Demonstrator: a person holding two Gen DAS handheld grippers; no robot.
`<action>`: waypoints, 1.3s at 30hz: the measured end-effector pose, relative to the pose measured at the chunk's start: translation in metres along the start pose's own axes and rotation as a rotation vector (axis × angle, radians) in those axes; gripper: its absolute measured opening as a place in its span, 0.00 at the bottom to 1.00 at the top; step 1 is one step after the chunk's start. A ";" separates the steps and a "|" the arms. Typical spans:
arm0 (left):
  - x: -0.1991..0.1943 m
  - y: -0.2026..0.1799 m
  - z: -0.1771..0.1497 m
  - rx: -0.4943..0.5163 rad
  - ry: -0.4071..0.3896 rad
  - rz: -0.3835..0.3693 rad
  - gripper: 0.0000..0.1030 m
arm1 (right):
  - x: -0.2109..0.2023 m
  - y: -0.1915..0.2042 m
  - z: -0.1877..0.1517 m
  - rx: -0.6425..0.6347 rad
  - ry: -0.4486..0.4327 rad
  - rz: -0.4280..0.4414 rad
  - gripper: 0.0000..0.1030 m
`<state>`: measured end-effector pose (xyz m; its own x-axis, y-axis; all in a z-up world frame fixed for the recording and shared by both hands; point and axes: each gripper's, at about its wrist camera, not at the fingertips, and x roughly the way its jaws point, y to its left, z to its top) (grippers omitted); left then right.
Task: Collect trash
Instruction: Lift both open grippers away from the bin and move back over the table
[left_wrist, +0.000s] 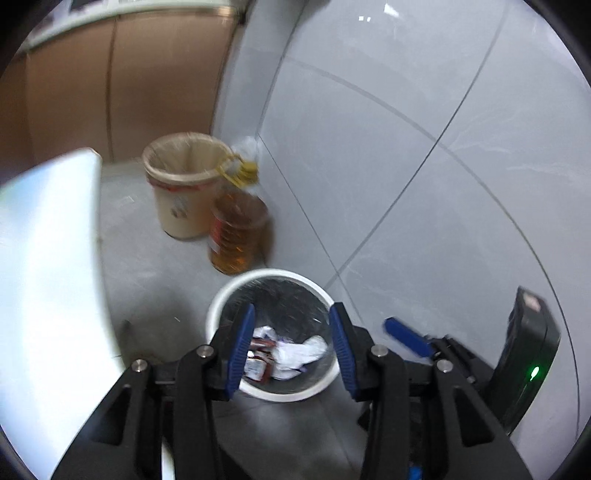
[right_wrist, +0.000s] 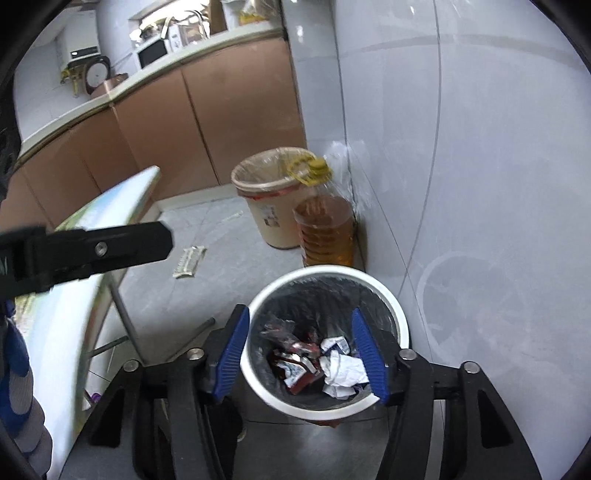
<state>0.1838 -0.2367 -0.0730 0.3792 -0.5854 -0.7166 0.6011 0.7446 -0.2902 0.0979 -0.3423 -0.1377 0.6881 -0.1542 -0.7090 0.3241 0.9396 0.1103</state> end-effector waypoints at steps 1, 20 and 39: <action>-0.014 0.001 -0.002 0.009 -0.028 0.026 0.39 | -0.008 0.005 0.002 -0.009 -0.015 0.003 0.63; -0.211 0.019 -0.067 -0.013 -0.427 0.421 0.65 | -0.157 0.096 0.021 -0.119 -0.267 0.129 1.00; -0.293 0.040 -0.119 -0.085 -0.538 0.523 0.70 | -0.217 0.157 0.008 -0.223 -0.348 0.227 1.00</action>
<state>0.0131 0.0024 0.0502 0.9046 -0.2085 -0.3718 0.2004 0.9778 -0.0609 0.0042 -0.1637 0.0388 0.9147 0.0056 -0.4040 0.0187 0.9982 0.0563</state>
